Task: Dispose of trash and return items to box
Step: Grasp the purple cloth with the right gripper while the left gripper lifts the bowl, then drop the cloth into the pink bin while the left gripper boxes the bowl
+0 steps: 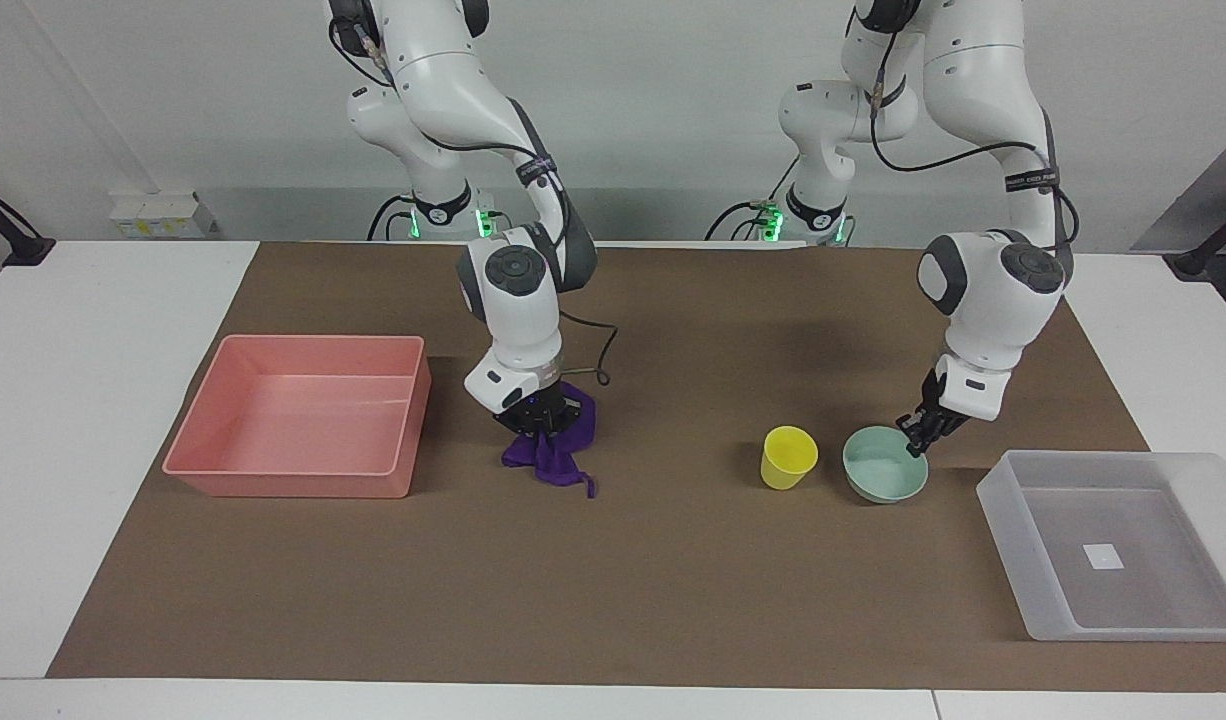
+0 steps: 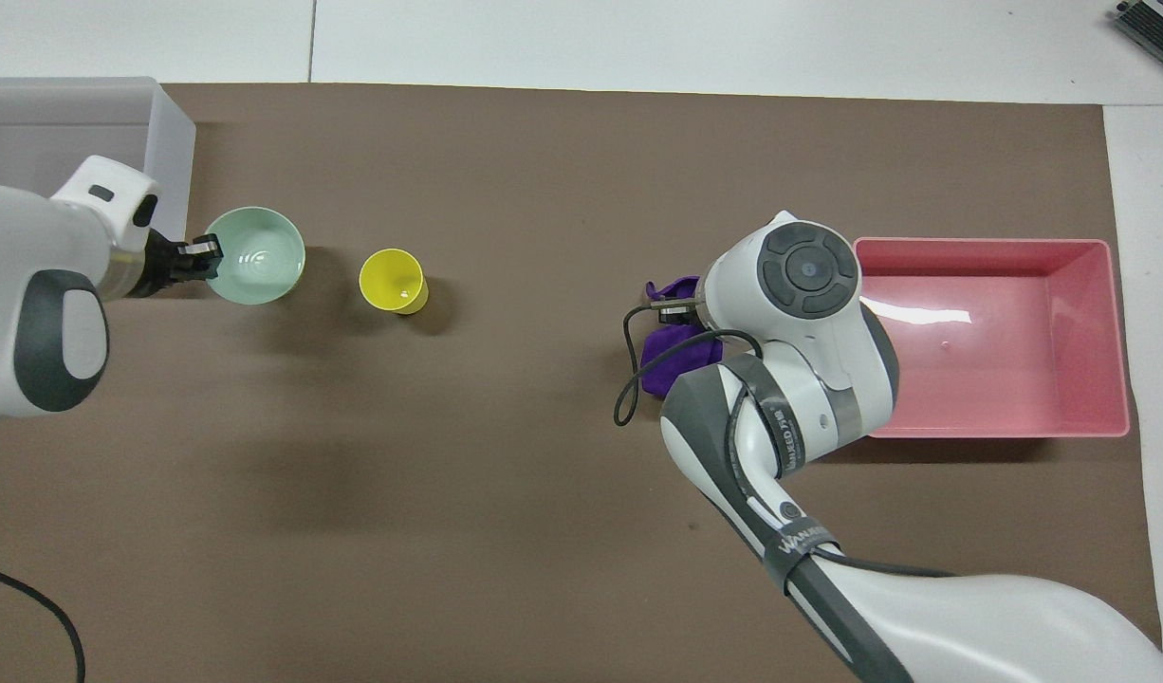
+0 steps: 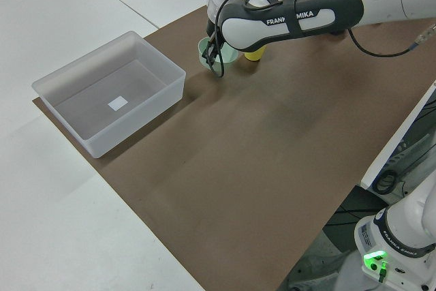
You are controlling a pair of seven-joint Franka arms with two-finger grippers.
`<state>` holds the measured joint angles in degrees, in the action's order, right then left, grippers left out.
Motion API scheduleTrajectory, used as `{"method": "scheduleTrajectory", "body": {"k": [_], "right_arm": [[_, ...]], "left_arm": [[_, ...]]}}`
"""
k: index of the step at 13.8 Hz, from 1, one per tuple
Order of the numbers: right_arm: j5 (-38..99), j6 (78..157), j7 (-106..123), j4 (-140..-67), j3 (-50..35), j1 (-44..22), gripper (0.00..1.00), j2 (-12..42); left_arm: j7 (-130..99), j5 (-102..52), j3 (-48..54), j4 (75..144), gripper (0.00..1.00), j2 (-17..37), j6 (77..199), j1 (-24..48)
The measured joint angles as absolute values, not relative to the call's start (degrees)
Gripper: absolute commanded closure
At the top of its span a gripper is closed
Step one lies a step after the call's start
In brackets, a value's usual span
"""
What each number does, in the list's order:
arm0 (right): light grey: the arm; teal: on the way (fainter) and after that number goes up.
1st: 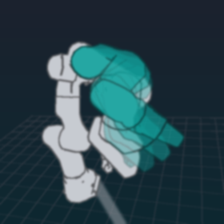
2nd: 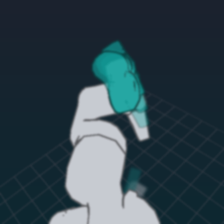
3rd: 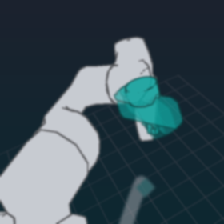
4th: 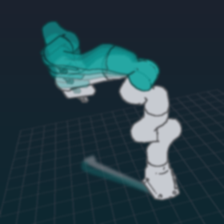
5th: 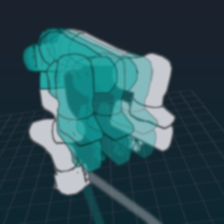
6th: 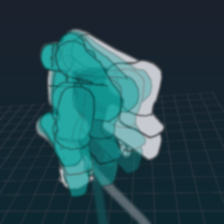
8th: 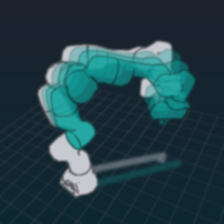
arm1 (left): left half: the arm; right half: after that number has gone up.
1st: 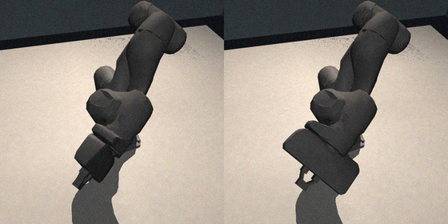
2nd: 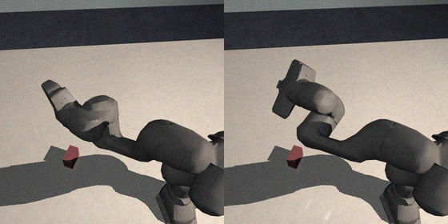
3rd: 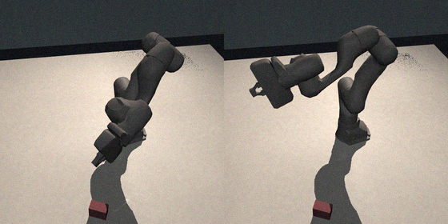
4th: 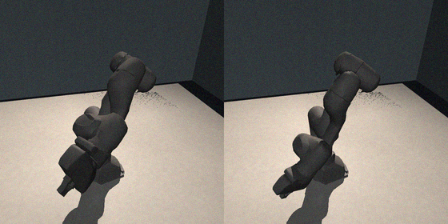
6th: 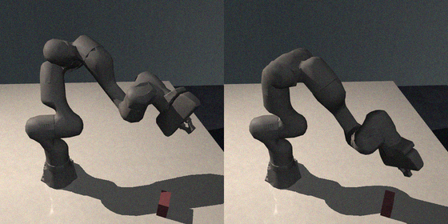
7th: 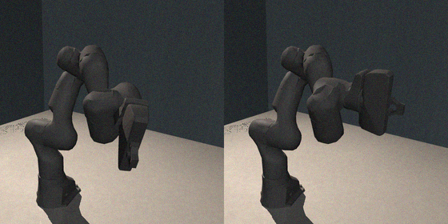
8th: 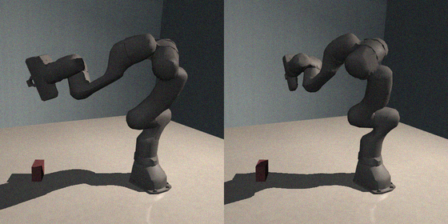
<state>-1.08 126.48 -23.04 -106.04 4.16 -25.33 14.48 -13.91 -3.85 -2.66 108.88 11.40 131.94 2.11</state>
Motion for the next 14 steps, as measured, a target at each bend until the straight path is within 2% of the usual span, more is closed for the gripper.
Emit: {"method": "scheduleTrajectory", "body": {"k": [3, 7, 10, 14], "right_arm": [[-1.08, 119.92, -23.14, -103.97, 4.30, -23.68, 1.00, 8.98], [-1.25, 113.06, -23.07, -101.87, 4.41, -19.96, 1.00, 2.27], [-1.48, 110.71, -18.53, -101.88, 4.56, -13.17, 1.00, -1.53], [-1.47, 111.55, -7.15, -103.64, 4.87, -1.33, 1.00, -1.73]], "left_arm": [[-12.09, -3.85, -2.75, 100.95, 1.00, 12.12, 127.33, -1.97], [-11.65, -3.84, -2.76, 93.73, 1.00, 16.46, 127.31, -6.93], [-11.63, -3.84, -2.77, 87.25, 1.00, 21.30, 127.31, -9.67], [-11.58, -2.60, -2.76, 78.48, 1.00, 29.33, 127.36, -11.86]]}}
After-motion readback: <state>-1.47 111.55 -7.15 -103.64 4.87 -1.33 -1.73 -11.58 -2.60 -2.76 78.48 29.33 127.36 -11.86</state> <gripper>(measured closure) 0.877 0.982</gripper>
